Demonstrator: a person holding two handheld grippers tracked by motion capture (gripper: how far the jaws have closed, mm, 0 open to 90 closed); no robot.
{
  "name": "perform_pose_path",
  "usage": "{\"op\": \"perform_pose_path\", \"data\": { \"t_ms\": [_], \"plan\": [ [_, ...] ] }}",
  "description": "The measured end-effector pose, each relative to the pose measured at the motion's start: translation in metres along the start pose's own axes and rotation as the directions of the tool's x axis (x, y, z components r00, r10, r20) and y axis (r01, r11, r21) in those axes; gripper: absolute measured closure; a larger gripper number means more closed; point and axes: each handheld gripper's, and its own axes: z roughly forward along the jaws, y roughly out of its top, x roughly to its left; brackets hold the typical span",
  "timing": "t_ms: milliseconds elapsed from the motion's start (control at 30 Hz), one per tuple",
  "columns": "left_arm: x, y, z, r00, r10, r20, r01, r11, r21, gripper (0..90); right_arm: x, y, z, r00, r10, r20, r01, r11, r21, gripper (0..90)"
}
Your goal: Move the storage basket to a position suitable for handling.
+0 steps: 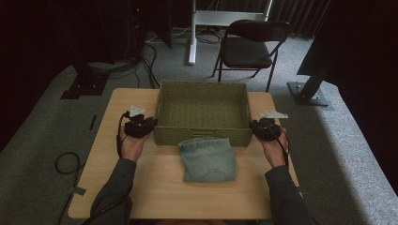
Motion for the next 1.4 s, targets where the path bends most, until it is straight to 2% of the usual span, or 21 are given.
{"op": "perform_pose_path", "data": {
  "t_ms": [233,300,400,567,700,767,1100,1300,1400],
  "plan": [
    [0.001,0.001,0.0,1.0,0.002,0.007,-0.002,1.0,0.001,73.0,0.0,0.0,0.0,0.9999,-0.012,0.003,0.012,1.0,0.0,76.0],
    [0.004,0.001,-0.001,0.9999,-0.003,0.014,0.003,1.0,-0.005,69.4,-0.001,0.0,0.0,1.0,-0.008,0.001,0.008,1.0,-0.001,71.8],
    [0.008,0.004,-0.006,0.9999,-0.007,0.009,0.008,0.9998,-0.02,66.5,-0.003,0.0,-0.001,1.0,0.001,0.004,-0.001,1.0,-0.004,69.3],
    [0.009,0.007,-0.021,0.9999,0.001,0.016,0.0,0.9982,-0.06,65.0,0.0,0.0,-0.01,0.9999,-0.014,0.008,0.014,1.0,-0.019,67.7],
    [0.007,0.007,-0.024,0.9998,0.008,0.021,-0.007,0.9977,-0.067,64.6,0.003,-0.001,-0.016,0.9994,-0.032,0.009,0.032,0.999,-0.026,67.2],
    [0.003,0.006,-0.029,0.9993,0.029,0.022,-0.027,0.9971,-0.071,64.3,0.008,-0.001,-0.022,0.9986,-0.052,-0.001,0.052,0.998,-0.033,66.9],
    [-0.008,0.004,-0.034,0.9962,0.073,0.047,-0.069,0.9951,-0.07,63.6,0.021,-0.003,-0.037,0.9934,-0.109,-0.033,0.108,0.993,-0.054,64.5],
    [-0.01,0.002,-0.034,0.9962,0.067,0.057,-0.063,0.9956,-0.07,63.3,0.023,-0.004,-0.041,0.9922,-0.118,-0.04,0.115,0.991,-0.061,63.6],
    [-0.015,0.002,-0.035,0.9946,0.08,0.067,-0.075,0.9945,-0.074,63.3,0.025,-0.005,-0.041,0.991,-0.125,-0.047,0.122,0.991,-0.059,63.6]
  ]
}}
